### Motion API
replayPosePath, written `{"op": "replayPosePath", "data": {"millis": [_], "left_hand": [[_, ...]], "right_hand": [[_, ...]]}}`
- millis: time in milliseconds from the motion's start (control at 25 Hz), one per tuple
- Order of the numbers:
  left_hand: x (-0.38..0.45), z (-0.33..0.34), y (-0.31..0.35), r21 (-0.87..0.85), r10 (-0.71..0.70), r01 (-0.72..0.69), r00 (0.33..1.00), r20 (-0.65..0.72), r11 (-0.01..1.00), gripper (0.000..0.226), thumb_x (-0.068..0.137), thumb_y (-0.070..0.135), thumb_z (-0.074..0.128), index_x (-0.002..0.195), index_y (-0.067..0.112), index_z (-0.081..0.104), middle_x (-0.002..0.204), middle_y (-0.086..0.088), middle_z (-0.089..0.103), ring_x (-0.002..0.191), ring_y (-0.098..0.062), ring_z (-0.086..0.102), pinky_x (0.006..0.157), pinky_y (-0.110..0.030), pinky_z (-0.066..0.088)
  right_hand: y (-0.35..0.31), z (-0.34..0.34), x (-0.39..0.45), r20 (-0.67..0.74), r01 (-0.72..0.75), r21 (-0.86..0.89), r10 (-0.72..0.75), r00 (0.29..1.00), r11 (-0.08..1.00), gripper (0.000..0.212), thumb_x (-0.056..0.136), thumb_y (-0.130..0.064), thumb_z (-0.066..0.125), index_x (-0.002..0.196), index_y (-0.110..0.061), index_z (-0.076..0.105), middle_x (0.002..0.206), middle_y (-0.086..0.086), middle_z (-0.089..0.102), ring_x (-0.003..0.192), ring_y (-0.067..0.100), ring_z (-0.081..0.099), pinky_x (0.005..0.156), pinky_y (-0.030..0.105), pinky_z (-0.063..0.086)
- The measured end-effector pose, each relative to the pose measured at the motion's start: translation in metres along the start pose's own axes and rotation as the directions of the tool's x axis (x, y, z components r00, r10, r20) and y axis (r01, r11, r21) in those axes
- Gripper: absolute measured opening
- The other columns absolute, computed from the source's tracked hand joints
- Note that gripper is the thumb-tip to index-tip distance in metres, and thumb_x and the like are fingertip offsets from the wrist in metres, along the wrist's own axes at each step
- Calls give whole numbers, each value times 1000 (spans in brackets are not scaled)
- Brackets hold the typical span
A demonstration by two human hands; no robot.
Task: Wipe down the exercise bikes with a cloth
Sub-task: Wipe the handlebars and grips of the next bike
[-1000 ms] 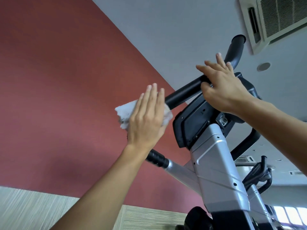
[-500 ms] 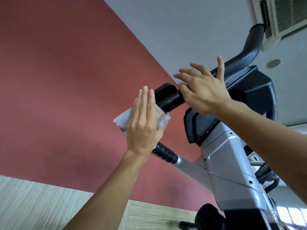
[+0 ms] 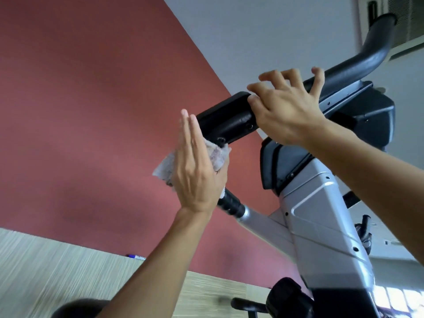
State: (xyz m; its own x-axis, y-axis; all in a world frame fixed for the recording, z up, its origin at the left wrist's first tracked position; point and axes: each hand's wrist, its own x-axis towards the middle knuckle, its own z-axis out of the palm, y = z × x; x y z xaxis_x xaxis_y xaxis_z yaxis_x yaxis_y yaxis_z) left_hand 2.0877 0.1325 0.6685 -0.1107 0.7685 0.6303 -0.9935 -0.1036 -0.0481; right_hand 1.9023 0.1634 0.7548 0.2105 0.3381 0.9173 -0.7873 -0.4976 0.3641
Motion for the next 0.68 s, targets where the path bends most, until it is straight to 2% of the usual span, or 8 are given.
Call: {"op": "replayPosePath", "data": {"millis": [120,200,240,320,400,480,600,680], "left_hand": [[28,-6,5,93,234,-242,969,83,966,83,93,34,72,153,-8,33,161,-26,31,148,-33,38,118,-43,38],[32,-4,0,90,315,-320,947,62,943,79,93,31,73,151,-9,37,159,-26,35,148,-33,39,119,-44,37],[27,-3,-2,64,278,-280,960,29,958,77,94,30,73,150,-10,38,158,-28,36,147,-33,39,119,-44,37],[9,-2,-2,3,69,-69,998,-14,998,80,94,32,74,149,-12,36,158,-29,34,147,-34,39,119,-42,37],[1,-2,3,-39,-92,91,996,-14,995,85,92,35,76,151,-11,35,160,-27,33,148,-34,39,119,-40,38],[9,-3,6,-18,-48,48,998,37,999,86,90,35,76,152,-9,34,161,-25,31,148,-33,39,116,-42,40],[25,-5,2,50,203,-207,977,70,977,79,92,34,73,151,-6,39,161,-23,32,148,-32,38,120,-43,36],[23,-2,-3,42,200,-200,980,5,979,74,94,32,73,149,-7,43,159,-23,37,147,-32,40,119,-43,37]], "right_hand": [[0,-2,2,1,3,11,-3,1000,1000,49,106,-43,21,138,-28,54,151,-1,42,144,25,24,116,64,-4],[1,-1,2,-20,15,34,-14,1000,999,46,106,-42,22,139,-31,53,148,-4,43,143,23,24,116,62,-3],[2,-1,3,-34,18,48,-16,999,999,44,106,-41,22,138,-33,53,146,-5,44,142,22,26,116,61,-3],[4,0,3,-56,19,82,-15,998,996,42,106,-40,24,135,-34,54,143,-7,47,139,22,29,115,61,-2],[2,4,1,-84,39,96,-31,996,995,42,106,-41,25,133,-33,56,141,-7,49,137,23,31,115,61,-1],[1,8,-1,-131,66,100,-53,990,993,45,104,-42,24,131,-31,58,141,-7,50,137,23,33,115,62,0],[2,12,-5,-212,100,113,-74,974,989,47,104,-43,24,130,-29,60,139,-6,52,135,23,37,115,62,2],[2,15,-10,-242,138,110,-108,964,984,50,105,-44,23,136,-26,57,138,-5,53,133,22,40,117,60,3]]}}
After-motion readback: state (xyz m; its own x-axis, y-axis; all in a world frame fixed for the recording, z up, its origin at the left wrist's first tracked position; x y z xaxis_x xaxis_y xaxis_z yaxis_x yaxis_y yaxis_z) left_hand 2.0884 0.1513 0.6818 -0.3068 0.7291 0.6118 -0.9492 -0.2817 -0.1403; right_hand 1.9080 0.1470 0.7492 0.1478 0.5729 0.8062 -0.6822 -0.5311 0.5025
